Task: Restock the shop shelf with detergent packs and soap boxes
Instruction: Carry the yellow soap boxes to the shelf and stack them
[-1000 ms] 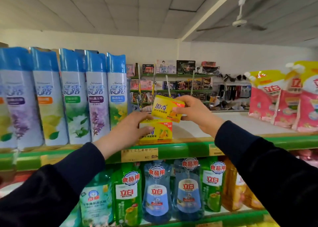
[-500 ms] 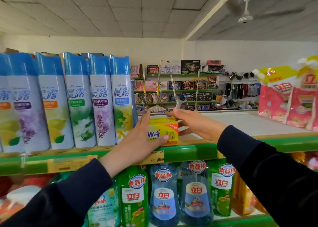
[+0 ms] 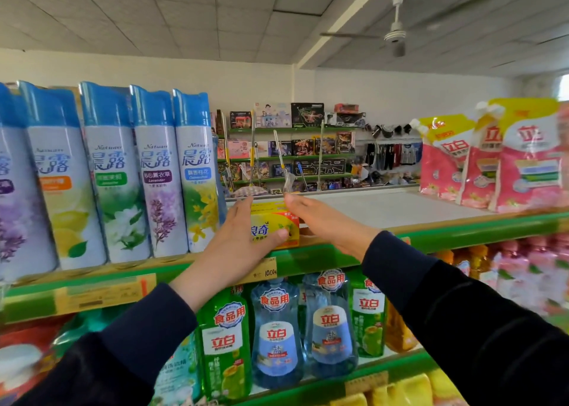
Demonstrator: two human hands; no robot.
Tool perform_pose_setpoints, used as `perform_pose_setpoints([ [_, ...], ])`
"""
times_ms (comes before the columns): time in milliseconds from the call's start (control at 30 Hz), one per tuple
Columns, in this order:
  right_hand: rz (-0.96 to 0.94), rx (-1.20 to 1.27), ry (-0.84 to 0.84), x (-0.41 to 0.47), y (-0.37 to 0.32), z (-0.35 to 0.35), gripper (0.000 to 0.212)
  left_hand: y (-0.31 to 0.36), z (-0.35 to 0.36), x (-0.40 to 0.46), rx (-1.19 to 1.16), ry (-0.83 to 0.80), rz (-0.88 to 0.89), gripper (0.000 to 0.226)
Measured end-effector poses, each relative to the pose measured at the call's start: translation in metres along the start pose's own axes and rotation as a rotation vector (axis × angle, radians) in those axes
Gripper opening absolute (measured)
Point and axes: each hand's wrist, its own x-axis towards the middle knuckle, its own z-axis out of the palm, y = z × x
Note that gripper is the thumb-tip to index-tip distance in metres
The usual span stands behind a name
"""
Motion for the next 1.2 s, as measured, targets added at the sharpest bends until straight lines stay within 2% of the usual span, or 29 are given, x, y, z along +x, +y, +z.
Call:
perform_pose_setpoints([
  [167, 0.005, 0.005, 0.094, -0.017, -0.015, 0.003, 0.062, 0.004, -0.002, 0.001, -0.025, 0.05, 0.007, 0.115],
  [300, -0.075, -0.012, 0.364, -0.05, -0.011, -0.011, 0.057, 0.019, -0.003, -0.015, -0.036, 0.219, 0.213, 0.115],
  [400, -0.086, 0.039, 0.478, -0.093, -0.001, -0.019, 0.051, 0.043, 0.011, -0.024, -0.175, 0.189, 0.309, 0.101],
  [667, 0.068, -0.11, 0.74, -0.238, 0.035, -0.055, 0.049, 0.129, 0.108, -0.039, -0.523, -0.199, 0.414, 0.074],
  [933, 0.376, -0.305, 1.112, -0.424, 0.045, -0.118, 0.048, 0.294, 0.212, -0.104, -0.824, -0.633, 0.621, 0.072],
  [1200, 0.573, -0.444, 1.44, -0.601, 0.014, -0.14, 0.047, 0.457, 0.271, -0.215, -0.985, -0.896, 0.855, 0.07],
])
